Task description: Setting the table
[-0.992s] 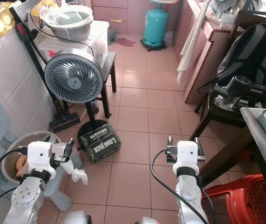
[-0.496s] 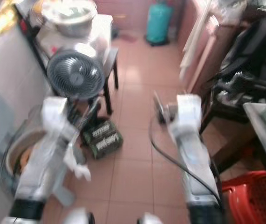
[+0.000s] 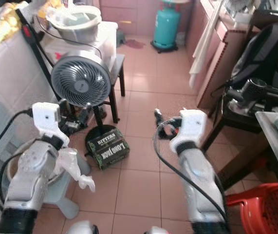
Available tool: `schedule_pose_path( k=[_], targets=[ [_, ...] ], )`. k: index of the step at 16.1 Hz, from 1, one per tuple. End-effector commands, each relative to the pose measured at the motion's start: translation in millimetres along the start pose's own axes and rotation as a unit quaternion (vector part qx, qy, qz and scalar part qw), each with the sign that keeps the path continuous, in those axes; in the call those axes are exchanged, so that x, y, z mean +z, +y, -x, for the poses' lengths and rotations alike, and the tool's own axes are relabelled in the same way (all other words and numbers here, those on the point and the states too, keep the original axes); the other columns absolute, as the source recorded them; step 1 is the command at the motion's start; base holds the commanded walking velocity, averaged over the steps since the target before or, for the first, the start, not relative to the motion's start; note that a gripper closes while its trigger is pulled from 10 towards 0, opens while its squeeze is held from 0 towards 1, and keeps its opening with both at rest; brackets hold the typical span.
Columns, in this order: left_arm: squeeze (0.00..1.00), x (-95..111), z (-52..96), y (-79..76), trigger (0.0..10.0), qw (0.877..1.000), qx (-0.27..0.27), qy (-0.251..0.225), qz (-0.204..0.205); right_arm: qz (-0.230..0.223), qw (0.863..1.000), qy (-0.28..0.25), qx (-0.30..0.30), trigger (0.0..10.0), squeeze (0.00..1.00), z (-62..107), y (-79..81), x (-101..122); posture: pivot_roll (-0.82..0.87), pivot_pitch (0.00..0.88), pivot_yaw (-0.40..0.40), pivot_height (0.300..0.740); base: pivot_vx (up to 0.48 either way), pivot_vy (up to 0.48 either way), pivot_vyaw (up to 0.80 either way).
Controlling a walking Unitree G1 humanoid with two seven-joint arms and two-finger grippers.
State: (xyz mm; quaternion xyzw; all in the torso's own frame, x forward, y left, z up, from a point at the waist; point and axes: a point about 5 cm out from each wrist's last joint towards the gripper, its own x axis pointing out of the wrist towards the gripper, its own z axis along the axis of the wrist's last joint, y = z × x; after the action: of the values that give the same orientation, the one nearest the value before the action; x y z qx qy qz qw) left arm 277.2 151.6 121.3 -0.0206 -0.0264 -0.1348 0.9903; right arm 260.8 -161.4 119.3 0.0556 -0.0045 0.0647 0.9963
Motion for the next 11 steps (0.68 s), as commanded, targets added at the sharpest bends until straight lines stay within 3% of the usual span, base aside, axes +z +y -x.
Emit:
schedule_pose_path(
  k=[1,3,5,8,11],
  targets=[
    [0.0,-8,6.4,-1.7,10.0,1.0,0.0,0.021,0.001,0.015,1.0,0.005,-0.009,10.0,0.0,6.1,-8.8,0,0.01,0.0,0.009,0.74,0.0,0.0,0.0],
    [0.0,-18,19.5,-6.7,10.0,0.999,-0.003,0.051,0.013,0.035,0.999,0.034,-0.019,10.0,0.0,15.0,-16.9,-8,0.01,0.0,-0.001,0.74,0.0,0.0,0.0],
    [0.0,-21,23.1,-8.3,10.0,0.998,-0.004,0.065,0.027,0.056,0.994,0.05,-0.085,10.0,0.0,18.2,-27.0,-16,0.01,0.0,-0.002,0.74,0.0,0.0,0.0],
    [0.0,-21,25.5,-0.2,10.0,0.998,0.025,0.063,0.01,0.032,0.993,0.057,-0.1,10.0,0.0,26.1,-29.5,-21,0.01,0.0,-0.003,0.74,0.0,0.0,0.0],
    [0.0,-25,31.5,-1.0,10.0,0.996,0.017,0.087,0.022,0.035,0.987,0.103,-0.115,10.0,0.0,36.3,-31.2,-35,0.02,0.0,-0.001,0.74,0.0,0.0,0.0]
  ],
)
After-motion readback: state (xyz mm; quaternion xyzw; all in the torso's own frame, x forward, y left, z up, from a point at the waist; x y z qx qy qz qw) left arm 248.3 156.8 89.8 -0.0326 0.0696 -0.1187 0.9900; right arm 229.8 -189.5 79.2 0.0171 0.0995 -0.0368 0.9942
